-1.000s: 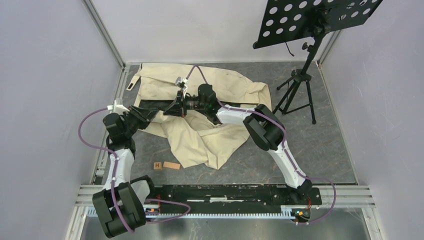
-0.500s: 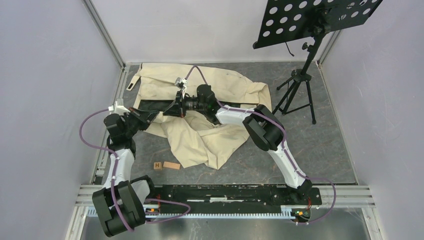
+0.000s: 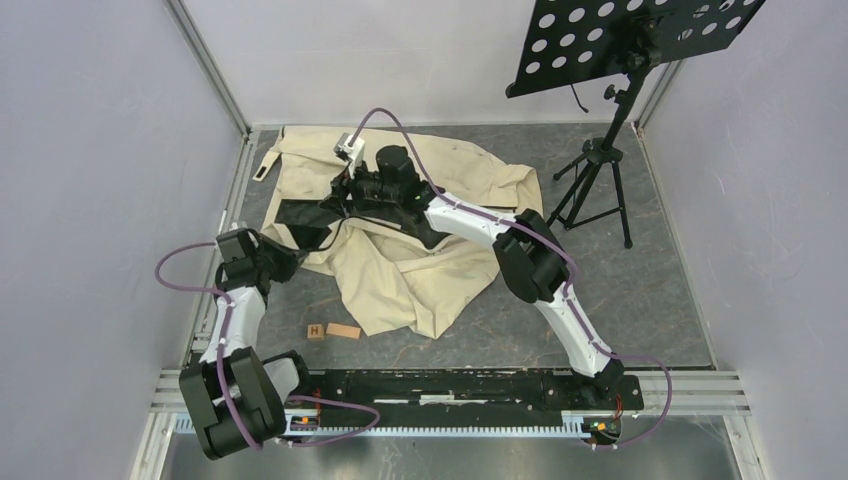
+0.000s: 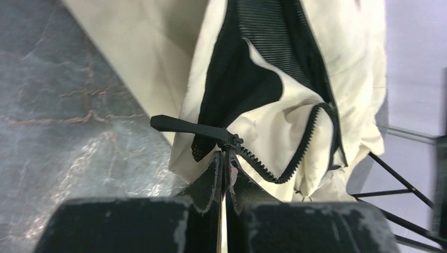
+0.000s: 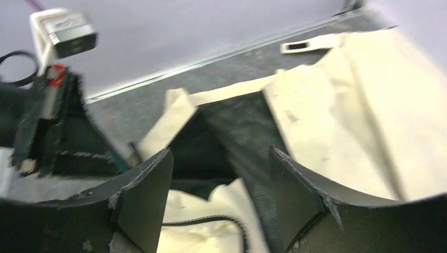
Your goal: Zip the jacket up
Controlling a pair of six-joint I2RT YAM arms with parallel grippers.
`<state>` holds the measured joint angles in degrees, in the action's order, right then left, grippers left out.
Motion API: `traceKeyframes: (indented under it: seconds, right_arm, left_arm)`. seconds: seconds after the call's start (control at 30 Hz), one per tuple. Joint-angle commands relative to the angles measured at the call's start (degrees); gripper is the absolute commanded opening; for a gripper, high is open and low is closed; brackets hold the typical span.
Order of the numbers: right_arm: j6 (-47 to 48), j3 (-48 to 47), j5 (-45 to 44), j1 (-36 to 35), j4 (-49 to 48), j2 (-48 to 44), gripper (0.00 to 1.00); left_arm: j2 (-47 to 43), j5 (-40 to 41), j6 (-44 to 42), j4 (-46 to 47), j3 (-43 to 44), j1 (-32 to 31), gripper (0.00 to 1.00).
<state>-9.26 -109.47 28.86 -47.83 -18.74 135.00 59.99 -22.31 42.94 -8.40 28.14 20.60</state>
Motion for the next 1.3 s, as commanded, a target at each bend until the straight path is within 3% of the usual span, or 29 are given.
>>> traceKeyframes:
  seconds: [0.0,0.37,0.67,0.87,1.2,1.27]
  right_arm:
    - [15.2,-7.0,-11.8,0.3,8.3,2.2,0.75]
    - [31.6,-12.4,-25.2,0.3,11.2,8.9,0.84]
    - [40.1,-13.0,-31.2,0.3,11.2,12.4,0.85]
    - [39.7,-12.7,-33.3,0.1,8.3,13.3,0.64]
    - [36.2,-11.3,-32.7,0.2,5.3,9.4,0.01]
    - [35.2,-7.9,-32.1,0.4,4.7,5.9,0.00]
  left_arm:
    - [1.6,4.9,-2.6,-3.5,1.7,-0.1,0.02]
    - [5.7,3.9,-8.6,-5.2,4.7,-0.1,0.02]
    - [5.3,2.8,-9.5,-4.7,5.0,-0.6,0.02]
    - [5.3,2.1,-9.4,-4.1,4.5,-0.8,0.02]
    - [6.2,1.1,-9.0,-2.8,4.2,-0.8,0.02]
    - [6.0,1.0,-8.9,-2.8,4.3,-0.8,0.02]
